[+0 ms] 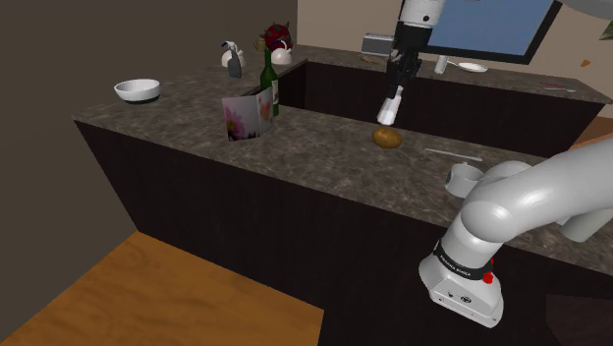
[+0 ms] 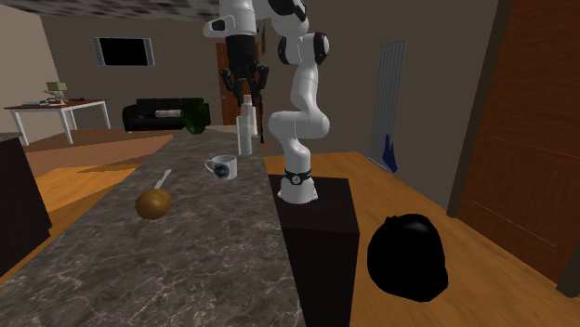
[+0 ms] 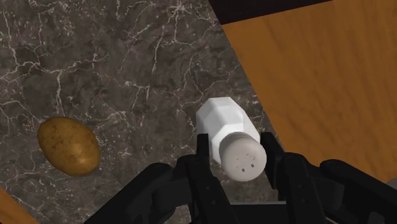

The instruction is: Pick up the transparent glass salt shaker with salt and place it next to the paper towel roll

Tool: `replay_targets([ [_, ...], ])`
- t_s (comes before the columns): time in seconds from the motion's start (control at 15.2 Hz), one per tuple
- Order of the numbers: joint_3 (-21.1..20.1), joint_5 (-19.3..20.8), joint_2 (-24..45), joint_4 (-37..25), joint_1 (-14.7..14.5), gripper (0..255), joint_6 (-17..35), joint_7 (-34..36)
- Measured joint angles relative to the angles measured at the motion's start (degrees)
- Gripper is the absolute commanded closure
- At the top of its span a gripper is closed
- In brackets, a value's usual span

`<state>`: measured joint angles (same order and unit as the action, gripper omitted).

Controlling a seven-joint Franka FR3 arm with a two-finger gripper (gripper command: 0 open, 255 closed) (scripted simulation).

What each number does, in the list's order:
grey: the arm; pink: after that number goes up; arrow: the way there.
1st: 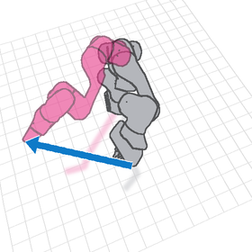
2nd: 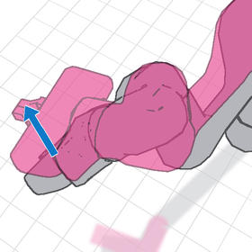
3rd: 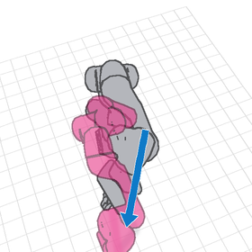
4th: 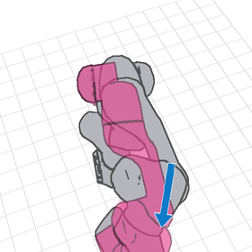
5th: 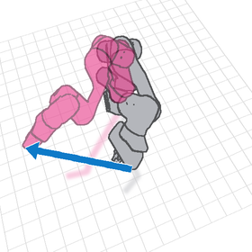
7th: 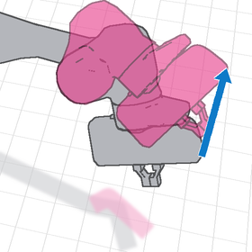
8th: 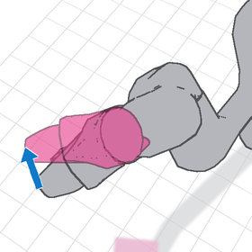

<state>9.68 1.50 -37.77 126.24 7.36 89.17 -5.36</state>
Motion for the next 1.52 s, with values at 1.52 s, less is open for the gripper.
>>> replay_targets([
  [1.52, 11.24, 12.98, -22.2, 1.93, 7.23, 255, -19.1, -15.2],
])
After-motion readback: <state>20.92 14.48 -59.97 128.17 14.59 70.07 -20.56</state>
